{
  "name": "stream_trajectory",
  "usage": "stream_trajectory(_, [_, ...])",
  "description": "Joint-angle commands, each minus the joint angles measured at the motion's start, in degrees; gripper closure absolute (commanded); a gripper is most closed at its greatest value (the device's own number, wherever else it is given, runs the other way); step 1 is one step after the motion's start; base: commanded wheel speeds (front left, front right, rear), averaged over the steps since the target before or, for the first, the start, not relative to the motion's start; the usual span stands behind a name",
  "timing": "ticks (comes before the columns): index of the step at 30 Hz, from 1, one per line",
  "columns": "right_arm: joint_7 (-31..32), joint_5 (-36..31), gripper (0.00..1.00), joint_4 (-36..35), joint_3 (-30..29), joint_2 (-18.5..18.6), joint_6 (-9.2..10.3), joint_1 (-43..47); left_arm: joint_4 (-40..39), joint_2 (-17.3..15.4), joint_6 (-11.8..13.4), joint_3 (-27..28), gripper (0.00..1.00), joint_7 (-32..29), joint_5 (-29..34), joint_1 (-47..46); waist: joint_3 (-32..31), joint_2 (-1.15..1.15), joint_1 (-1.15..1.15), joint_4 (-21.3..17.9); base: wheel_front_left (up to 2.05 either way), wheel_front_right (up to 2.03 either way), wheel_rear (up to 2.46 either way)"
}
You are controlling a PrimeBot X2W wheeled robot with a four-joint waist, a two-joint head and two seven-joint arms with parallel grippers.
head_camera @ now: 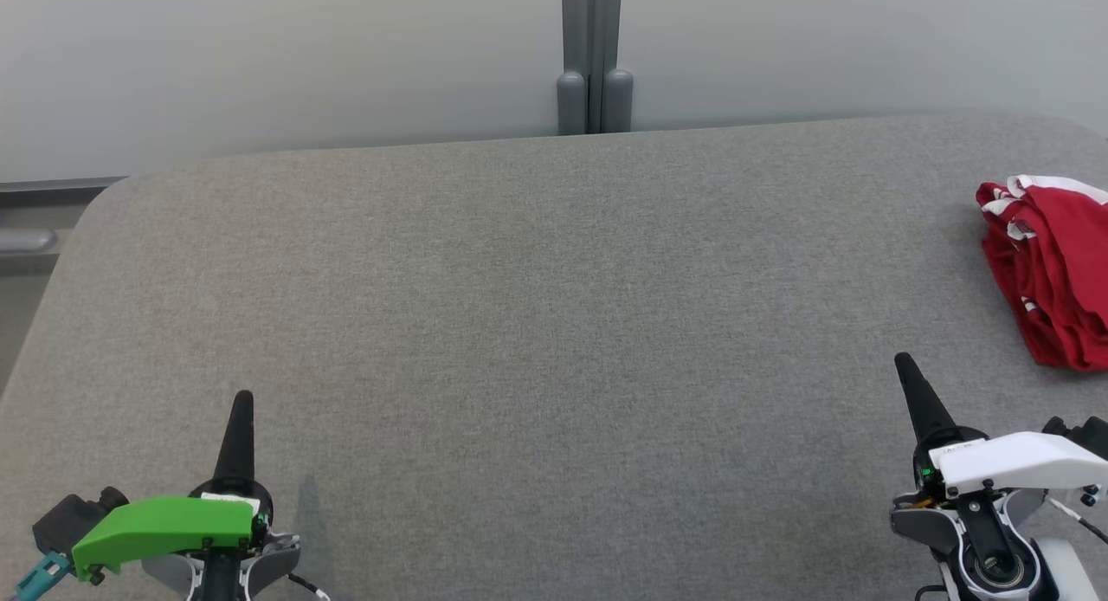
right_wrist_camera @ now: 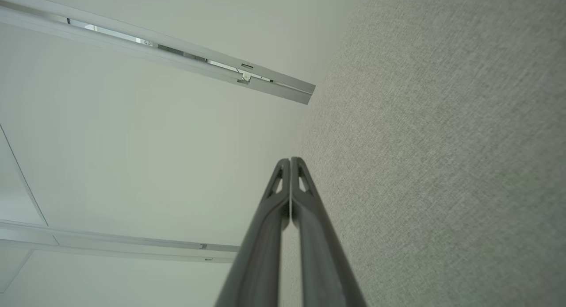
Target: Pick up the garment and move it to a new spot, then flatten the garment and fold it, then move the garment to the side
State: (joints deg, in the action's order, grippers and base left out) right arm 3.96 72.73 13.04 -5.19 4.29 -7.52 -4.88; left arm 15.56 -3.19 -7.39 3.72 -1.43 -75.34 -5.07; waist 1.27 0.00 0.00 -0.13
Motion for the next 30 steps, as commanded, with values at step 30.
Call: stream_trajectory(30, [2.0,14.4,1.0,0.7,-1.1,-1.0,0.04,-1.4,-1.4,0.2,-0.2,2.3,1.0,-3.9,-12.5,-1.6,-0.7,0.0,0.0,0.1,0.0,0.0,0.0])
